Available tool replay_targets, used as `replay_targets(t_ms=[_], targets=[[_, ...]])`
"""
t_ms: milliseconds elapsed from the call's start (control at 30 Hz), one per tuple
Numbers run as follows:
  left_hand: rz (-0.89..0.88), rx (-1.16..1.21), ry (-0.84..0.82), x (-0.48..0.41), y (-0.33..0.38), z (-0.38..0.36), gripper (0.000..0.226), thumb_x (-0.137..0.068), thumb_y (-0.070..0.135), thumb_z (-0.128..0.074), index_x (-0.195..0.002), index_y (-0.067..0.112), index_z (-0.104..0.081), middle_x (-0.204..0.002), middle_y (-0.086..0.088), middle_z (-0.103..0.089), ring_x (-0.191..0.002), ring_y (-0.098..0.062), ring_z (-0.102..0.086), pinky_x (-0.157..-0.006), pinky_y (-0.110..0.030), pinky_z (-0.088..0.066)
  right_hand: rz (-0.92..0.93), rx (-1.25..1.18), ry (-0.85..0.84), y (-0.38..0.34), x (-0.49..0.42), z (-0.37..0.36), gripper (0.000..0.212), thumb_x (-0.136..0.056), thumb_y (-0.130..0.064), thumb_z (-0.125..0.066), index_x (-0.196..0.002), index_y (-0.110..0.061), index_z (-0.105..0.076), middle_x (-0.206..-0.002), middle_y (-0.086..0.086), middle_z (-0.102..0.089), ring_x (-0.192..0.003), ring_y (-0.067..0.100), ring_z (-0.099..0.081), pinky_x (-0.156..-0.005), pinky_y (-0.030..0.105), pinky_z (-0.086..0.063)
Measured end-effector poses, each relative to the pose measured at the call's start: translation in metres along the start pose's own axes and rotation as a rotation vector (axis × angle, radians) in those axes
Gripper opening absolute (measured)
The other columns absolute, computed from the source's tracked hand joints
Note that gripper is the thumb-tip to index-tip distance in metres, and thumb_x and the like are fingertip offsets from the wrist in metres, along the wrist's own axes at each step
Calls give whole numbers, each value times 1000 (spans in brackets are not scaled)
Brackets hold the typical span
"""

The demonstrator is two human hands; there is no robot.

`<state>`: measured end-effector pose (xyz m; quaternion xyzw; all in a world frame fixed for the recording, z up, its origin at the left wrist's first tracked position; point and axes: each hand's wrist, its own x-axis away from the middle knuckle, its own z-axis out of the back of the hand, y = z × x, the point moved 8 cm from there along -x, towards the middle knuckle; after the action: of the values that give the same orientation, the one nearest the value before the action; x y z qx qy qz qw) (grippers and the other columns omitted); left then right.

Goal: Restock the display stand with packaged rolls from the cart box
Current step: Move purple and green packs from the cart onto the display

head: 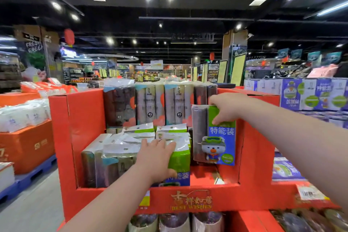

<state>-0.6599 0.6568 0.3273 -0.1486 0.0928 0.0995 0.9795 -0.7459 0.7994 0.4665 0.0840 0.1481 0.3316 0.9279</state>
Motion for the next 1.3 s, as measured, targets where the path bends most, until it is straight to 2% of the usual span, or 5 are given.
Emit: replay_targets(t_ms=[300, 467, 767, 967, 1300], targets=[[-1, 7, 67, -1, 0, 0, 86, -82, 62, -56, -149, 25, -18, -154, -6, -26, -141, -26, -26, -111, -50, -18, -34, 118, -78, -4, -59, -93, 50, -83, -35, -69, -121, -15, -44, -128, 7, -59, -117, 28, -58, -87, 36, -45], [1, 18, 58, -5, 0, -3, 86, -83, 61, -56, -149, 25, -14, -155, -7, -23, -142, -27, -22, -112, -51, -15, -57, 130, 33, -11, -76, -126, 55, -86, -25, -64, -135, -21, -37, -130, 8, -51, -121, 29, -53, -93, 38, -43], [-8, 32, 68, -4, 2, -3, 85, -83, 61, -55, -149, 25, -13, -155, -4, -21, -142, -24, -21, -112, -50, -14, -114, -50, -42, 2, -88, -119, 33, -85, -12, -62, -118, -14, -64, -122, 6, -64, -113, 27, -60, -88, 33, -51], [-8, 34, 61, -4, 2, -2, 85, -84, 60, -55, -149, 25, -13, -156, -6, -21, -143, -26, -20, -113, -51, -13, -166, 47, 11, -9, -81, -119, 36, -90, 0, -46, -123, -10, -58, -124, 9, -61, -115, 30, -60, -87, 37, -50], [-4, 32, 36, -3, 3, -2, 87, -85, 61, -54, -151, 25, -11, -157, -7, -21, -143, -27, -20, -114, -53, -13, -90, 58, -75, -12, -64, -127, 34, -90, -10, -50, -124, -17, -50, -126, 6, -56, -116, 27, -57, -79, 33, -44]])
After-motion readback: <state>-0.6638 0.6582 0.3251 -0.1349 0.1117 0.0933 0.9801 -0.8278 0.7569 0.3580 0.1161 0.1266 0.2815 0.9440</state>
